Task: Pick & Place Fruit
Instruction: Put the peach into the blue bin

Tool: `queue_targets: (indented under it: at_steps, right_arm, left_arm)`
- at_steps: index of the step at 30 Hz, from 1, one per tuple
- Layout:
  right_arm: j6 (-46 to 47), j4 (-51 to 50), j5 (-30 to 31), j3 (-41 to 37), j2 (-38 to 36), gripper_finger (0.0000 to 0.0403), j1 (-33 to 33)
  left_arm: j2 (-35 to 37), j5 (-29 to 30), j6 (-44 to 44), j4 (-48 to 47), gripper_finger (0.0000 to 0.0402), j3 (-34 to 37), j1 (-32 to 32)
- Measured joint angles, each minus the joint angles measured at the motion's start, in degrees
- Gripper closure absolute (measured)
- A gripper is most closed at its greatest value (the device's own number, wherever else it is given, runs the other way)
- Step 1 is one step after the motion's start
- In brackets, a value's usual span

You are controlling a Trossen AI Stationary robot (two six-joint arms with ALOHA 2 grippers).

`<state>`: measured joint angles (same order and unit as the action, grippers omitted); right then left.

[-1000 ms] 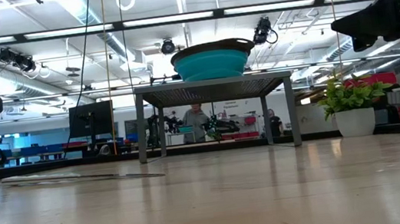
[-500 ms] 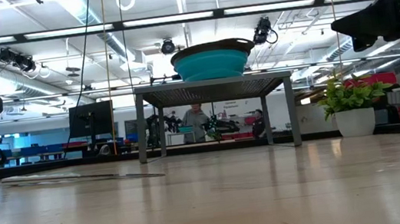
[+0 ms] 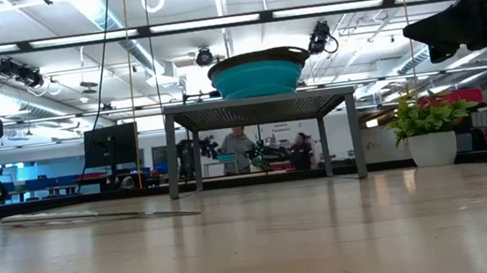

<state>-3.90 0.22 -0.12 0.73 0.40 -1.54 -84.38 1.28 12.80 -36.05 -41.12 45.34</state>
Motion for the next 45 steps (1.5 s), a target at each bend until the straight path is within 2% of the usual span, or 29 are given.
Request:
queue_targets:
  at_steps: [11,26,37,45]
  right_arm:
    - [0.0,0.0,0.0,0.0,0.0,0.0396,0.0]
    - [0.0,0.0,0.0,0.0,0.0,0.0396,0.0]
    - [0.0,0.0,0.0,0.0,0.0,0.0396,0.0]
    - [0.0,0.0,0.0,0.0,0.0,0.0396,0.0]
  left_arm:
    - [3.5,-1.0,1.0,-5.1,0.0269,-1.9,0.0]
    - [6.0,-1.0,0.4,-5.4,0.0271,-2.2,0.0]
    - [14.2,-0.6,0.3,-5.1,0.0271,-8.4,-4.0]
    - [17.1,-0.6,-2.0,-5.3,0.0271,-11.2,-6.3]
